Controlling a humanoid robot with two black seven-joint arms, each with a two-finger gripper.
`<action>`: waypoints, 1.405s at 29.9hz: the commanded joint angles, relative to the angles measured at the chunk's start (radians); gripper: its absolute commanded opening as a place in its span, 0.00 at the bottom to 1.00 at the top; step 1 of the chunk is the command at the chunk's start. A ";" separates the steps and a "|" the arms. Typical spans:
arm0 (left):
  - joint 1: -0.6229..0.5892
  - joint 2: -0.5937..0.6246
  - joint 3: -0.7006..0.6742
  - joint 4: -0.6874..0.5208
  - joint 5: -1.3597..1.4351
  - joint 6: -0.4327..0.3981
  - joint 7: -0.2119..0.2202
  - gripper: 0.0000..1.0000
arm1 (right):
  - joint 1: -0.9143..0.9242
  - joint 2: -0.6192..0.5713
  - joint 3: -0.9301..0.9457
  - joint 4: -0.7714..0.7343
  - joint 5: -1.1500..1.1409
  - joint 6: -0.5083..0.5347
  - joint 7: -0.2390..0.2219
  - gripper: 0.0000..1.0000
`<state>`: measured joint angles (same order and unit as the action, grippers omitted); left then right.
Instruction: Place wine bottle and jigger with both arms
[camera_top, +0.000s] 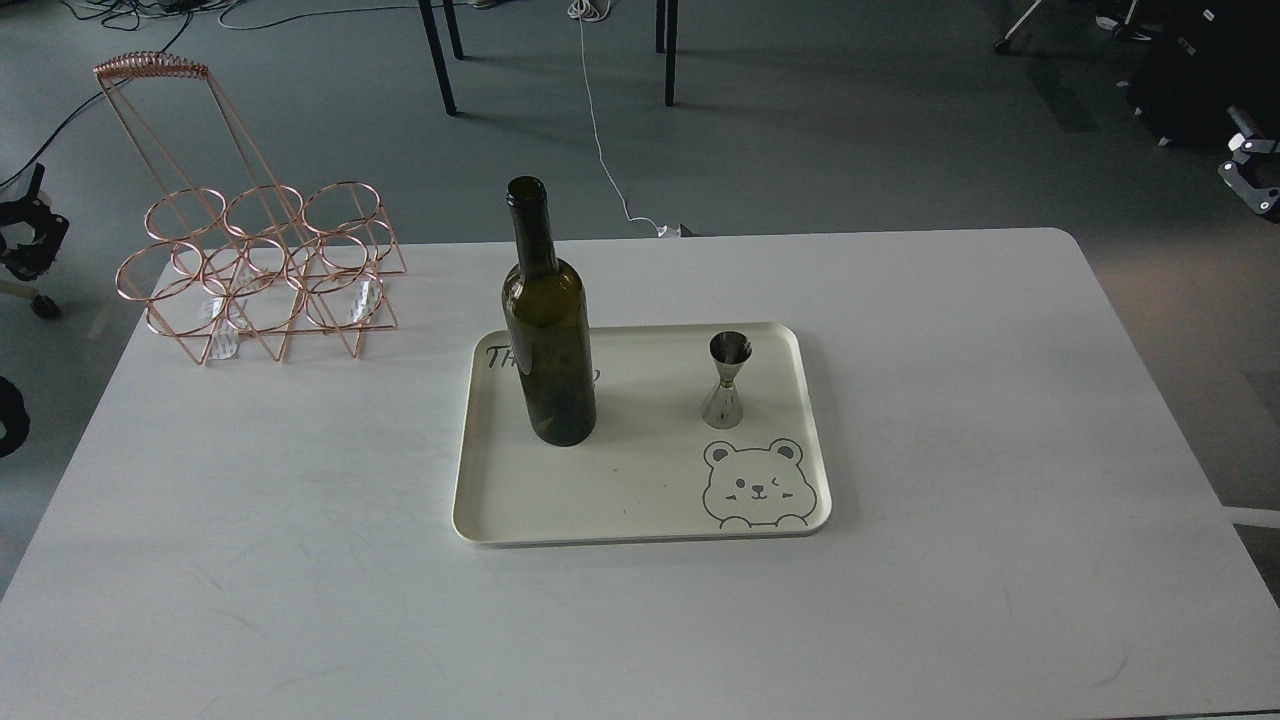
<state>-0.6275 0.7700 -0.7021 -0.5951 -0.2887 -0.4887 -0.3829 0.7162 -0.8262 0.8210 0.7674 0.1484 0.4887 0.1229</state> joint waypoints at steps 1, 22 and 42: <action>0.000 -0.005 0.000 0.000 -0.001 0.000 -0.001 0.98 | -0.007 -0.053 -0.003 0.119 -0.139 0.000 0.003 0.99; 0.000 0.008 0.000 0.008 0.000 0.000 -0.025 0.98 | -0.076 -0.102 -0.117 0.698 -1.303 -0.145 0.253 0.99; 0.011 -0.008 0.001 0.011 0.003 0.000 -0.027 0.98 | -0.055 0.252 -0.479 0.391 -1.810 -0.595 0.327 0.98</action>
<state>-0.6172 0.7643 -0.7009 -0.5857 -0.2844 -0.4887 -0.4094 0.6471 -0.6242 0.3474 1.1999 -1.6502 -0.1048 0.4434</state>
